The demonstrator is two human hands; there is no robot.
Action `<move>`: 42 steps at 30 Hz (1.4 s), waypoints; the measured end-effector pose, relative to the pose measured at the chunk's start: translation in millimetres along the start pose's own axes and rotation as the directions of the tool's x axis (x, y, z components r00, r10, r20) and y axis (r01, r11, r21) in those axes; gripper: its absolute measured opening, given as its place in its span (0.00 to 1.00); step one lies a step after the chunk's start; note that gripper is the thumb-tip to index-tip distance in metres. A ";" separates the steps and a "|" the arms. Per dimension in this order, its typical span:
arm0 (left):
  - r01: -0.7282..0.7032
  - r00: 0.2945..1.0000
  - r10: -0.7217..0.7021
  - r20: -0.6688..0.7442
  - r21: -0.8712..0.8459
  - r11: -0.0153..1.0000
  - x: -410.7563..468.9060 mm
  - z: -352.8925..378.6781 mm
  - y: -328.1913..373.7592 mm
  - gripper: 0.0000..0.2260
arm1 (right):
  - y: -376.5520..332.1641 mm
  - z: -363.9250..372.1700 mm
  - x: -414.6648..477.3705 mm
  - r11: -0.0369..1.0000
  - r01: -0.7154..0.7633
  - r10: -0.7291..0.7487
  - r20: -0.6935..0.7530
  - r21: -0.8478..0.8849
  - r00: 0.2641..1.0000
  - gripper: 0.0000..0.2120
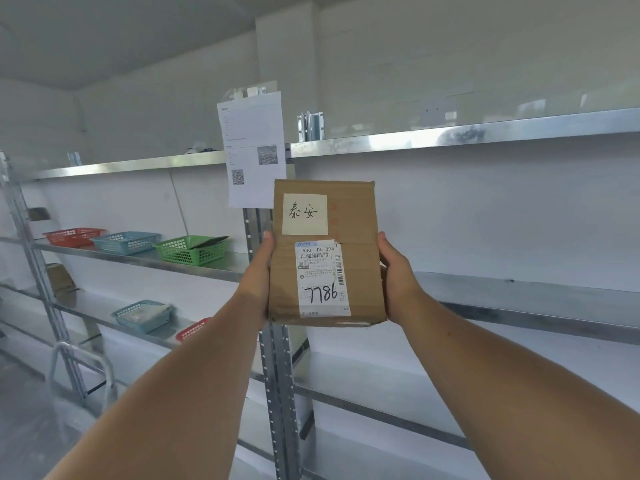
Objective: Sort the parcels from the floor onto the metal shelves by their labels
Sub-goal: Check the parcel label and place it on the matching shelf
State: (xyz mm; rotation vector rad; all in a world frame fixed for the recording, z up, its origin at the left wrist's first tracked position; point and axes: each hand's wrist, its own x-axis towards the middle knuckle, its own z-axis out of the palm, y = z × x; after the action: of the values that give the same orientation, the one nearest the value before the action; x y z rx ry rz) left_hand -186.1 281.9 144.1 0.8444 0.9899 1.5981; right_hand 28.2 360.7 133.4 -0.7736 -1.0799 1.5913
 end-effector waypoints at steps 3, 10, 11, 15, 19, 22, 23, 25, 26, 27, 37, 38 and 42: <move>0.024 1.000 -0.024 0.020 0.007 1.000 12.4 24.7 -21.0 0.31 | -10.5 -32.7 -3.0 1.000 0.000 -0.001 -0.050 -0.015 0.999 0.29; 0.087 0.983 -0.092 0.160 0.041 0.995 23.9 96.0 -66.0 0.29 | -36.9 -107.3 -28.0 0.999 0.032 -0.029 -0.182 0.016 0.983 0.29; 0.097 0.978 -0.105 0.179 0.049 0.994 24.7 106.4 -71.3 0.29 | -39.9 -117.9 -31.9 0.999 0.040 -0.033 -0.204 0.028 0.978 0.29; 0.150 0.955 -0.166 0.244 0.084 0.985 25.4 144.2 -93.3 0.30 | -46.9 -158.5 -52.7 0.996 0.070 -0.051 -0.301 0.055 0.952 0.30; 0.172 0.934 -0.199 0.297 0.117 0.978 22.7 180.1 -115.5 0.30 | -55.1 -196.6 -80.5 0.997 0.071 -0.065 -0.382 0.004 0.922 0.32; 0.175 0.923 -0.214 0.321 0.146 0.974 14.2 208.6 -132.5 0.30 | -64.9 -223.3 -102.7 0.996 0.085 -0.077 -0.430 0.001 0.899 0.32; 0.174 0.920 -0.217 0.327 0.157 0.972 10.2 218.0 -137.9 0.30 | -68.0 -231.9 -109.5 0.996 0.092 -0.081 -0.445 0.003 0.892 0.32; 0.168 0.913 -0.222 0.343 0.179 0.969 2.1 237.4 -147.5 0.31 | -74.3 -249.8 -122.3 0.994 0.106 -0.085 -0.464 0.018 0.882 0.32; 0.168 0.909 -0.225 0.350 0.185 0.968 -2.5 247.3 -151.5 0.32 | -77.7 -258.8 -128.0 0.994 0.108 -0.082 -0.467 0.029 0.881 0.32; 0.169 0.907 -0.227 0.356 0.187 0.968 -6.6 257.4 -155.1 0.32 | -81.6 -267.8 -133.3 0.994 0.106 -0.077 -0.466 0.037 0.882 0.33; 0.164 0.881 -0.243 0.406 0.218 0.962 -36.8 361.4 -188.7 0.32 | -130.7 -357.8 -183.5 0.995 0.098 -0.090 -0.521 -0.012 0.849 0.35; 0.160 0.877 -0.243 0.415 0.226 0.961 -40.5 372.1 -192.6 0.32 | -135.8 -367.6 -188.6 0.994 0.107 -0.097 -0.532 -0.012 0.841 0.34; 0.144 0.856 -0.251 0.453 0.258 0.955 -56.8 414.2 -207.1 0.30 | -155.5 -406.8 -209.6 0.992 0.127 -0.118 -0.561 -0.023 0.819 0.33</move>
State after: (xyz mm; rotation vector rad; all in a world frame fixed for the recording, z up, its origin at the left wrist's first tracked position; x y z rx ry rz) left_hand 277.5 331.0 124.6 1.1804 0.8594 1.0367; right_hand 504.1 279.6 110.2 -1.0574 -0.6637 1.1445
